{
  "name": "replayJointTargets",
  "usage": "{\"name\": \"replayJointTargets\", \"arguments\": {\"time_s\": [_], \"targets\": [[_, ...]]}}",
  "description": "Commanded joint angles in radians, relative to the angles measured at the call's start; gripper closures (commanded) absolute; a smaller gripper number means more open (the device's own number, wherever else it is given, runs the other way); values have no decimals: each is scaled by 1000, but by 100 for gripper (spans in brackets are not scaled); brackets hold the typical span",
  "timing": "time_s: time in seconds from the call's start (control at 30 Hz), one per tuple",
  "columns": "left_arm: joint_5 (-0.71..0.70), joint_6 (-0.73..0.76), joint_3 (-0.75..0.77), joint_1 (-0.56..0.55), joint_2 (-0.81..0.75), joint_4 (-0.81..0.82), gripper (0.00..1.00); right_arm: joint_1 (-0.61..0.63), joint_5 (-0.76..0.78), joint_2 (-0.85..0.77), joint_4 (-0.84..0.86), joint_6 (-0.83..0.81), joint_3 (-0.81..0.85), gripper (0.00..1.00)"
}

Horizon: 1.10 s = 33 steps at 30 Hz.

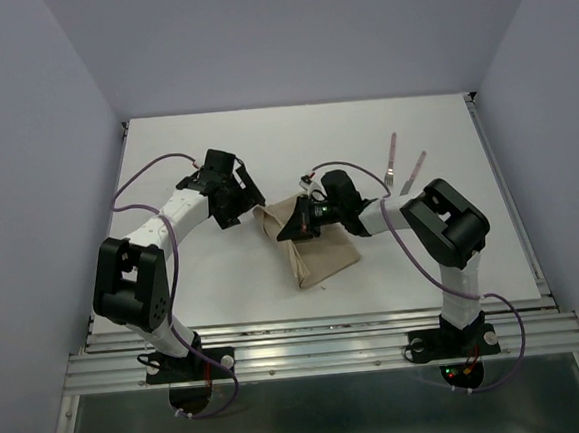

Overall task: Fold the napkin into a case and place the utensils inside
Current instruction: Fold the lower triangle-folded napkin at the center of the board.

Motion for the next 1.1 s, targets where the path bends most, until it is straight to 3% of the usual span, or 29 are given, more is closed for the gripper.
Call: {"name": "replayJointTargets", "arguments": {"time_s": [0.0, 0.3, 0.5, 1.07], "targets": [[1, 17, -17, 4, -37, 1, 11, -15, -74, 3, 164, 63, -16, 99], [24, 10, -40, 4, -3, 38, 11, -34, -94, 69, 207, 76, -13, 99], [64, 1, -57, 4, 9, 81, 11, -34, -73, 77, 85, -9, 24, 99], [93, 3, -68, 15, 35, 109, 10, 19, -45, 109, 3, -72, 87, 99]]}}
